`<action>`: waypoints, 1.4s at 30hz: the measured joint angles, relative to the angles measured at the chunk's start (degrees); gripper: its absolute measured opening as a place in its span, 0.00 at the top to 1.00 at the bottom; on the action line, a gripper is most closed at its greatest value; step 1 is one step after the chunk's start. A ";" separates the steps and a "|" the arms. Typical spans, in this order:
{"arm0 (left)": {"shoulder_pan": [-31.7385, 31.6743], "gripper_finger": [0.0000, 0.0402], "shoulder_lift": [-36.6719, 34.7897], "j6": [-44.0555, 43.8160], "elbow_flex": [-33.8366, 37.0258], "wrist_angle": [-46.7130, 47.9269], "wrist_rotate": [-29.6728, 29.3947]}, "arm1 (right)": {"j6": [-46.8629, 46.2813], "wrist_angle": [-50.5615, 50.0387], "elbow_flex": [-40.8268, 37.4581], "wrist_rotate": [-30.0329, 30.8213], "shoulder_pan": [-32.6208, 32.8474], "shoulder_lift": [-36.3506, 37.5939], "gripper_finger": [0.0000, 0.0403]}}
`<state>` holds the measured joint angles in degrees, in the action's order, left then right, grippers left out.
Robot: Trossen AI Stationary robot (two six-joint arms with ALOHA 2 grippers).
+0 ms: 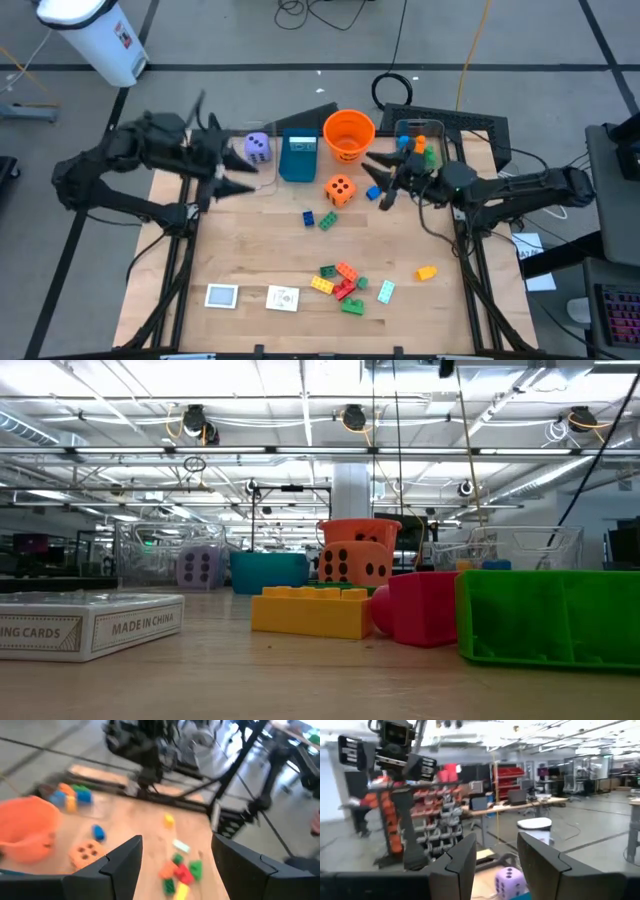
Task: Pick & Place Toys
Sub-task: Put the blue game piece into the right transparent bin
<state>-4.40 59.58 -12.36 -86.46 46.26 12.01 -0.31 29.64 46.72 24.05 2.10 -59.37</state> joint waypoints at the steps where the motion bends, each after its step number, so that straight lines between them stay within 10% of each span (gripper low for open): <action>1: 1.21 0.39 0.01 -0.07 1.09 -0.32 0.02 | 0.31 -1.90 2.00 -0.04 1.18 -1.11 0.67; 14: 10.16 0.39 -0.07 -6.44 17.57 -13.18 -0.02 | -8.14 -51.11 26.08 -0.75 15.97 -16.63 0.67; 23: 11.03 0.39 0.06 -8.55 19.52 -14.17 -0.42 | -22.08 -70.81 27.54 -13.42 18.76 -19.83 0.68; 42: 13.44 0.39 0.08 -7.59 19.52 -14.62 -0.96 | -13.60 -64.35 27.52 -10.25 16.21 -19.85 0.68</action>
<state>9.04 59.66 -19.94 -66.94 31.64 11.04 -13.91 -34.71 74.24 13.81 18.30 -79.22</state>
